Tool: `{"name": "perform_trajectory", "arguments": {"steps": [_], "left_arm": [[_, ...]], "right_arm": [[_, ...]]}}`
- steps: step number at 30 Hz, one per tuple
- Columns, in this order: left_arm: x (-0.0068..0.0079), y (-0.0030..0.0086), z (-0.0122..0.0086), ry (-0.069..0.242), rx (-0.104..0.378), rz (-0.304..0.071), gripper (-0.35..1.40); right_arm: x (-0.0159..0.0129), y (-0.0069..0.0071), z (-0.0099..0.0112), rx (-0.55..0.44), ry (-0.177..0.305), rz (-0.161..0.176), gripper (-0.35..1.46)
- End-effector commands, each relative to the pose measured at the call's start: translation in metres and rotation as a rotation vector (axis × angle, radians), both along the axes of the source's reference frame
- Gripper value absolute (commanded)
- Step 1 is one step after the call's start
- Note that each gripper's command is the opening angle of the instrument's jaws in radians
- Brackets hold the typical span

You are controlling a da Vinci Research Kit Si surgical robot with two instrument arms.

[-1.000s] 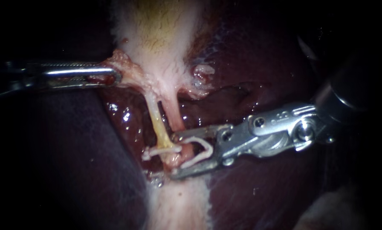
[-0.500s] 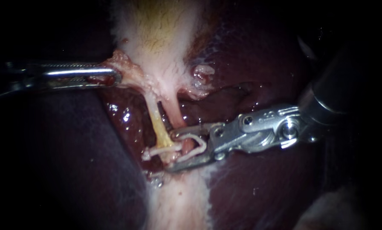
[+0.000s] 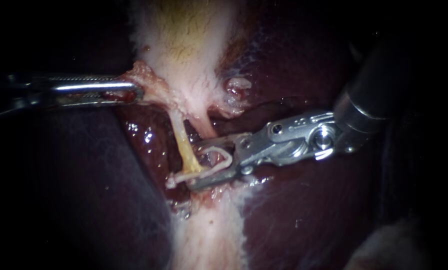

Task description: Clipping second clip left tube

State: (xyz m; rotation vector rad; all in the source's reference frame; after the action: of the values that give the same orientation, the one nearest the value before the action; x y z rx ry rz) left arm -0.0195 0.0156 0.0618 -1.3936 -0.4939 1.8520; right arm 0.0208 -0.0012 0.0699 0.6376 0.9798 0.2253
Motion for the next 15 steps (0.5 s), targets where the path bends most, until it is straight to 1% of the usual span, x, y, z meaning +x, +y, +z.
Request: {"name": "perform_trajectory", "arguments": {"steps": [1, 7, 11, 13, 15], "left_arm": [[0.0000, 0.0000, 0.0000, -0.001, 0.000, 0.002, -0.35], [-0.0001, 0.0000, 0.0001, -0.001, 0.000, 0.001, -0.35], [-0.0001, 0.0000, 0.0001, -0.001, 0.000, 0.001, -0.35], [-0.0001, 0.0000, 0.0001, -0.001, 0.000, 0.001, -0.35], [-0.0002, 0.0000, 0.0001, -0.001, 0.000, 0.001, -0.35]], "right_arm": [[0.0002, 0.0000, 0.0000, -0.001, 0.003, 0.004, 0.50], [0.0016, 0.0000, 0.0001, 0.016, 0.018, 0.028, 0.50], [0.0020, -0.0004, 0.0002, 0.024, 0.022, 0.036, 0.50], [0.0021, -0.0006, 0.0002, 0.038, 0.030, 0.037, 0.50], [0.0023, -0.0007, 0.0001, 0.061, 0.056, 0.033, 0.50]]}}
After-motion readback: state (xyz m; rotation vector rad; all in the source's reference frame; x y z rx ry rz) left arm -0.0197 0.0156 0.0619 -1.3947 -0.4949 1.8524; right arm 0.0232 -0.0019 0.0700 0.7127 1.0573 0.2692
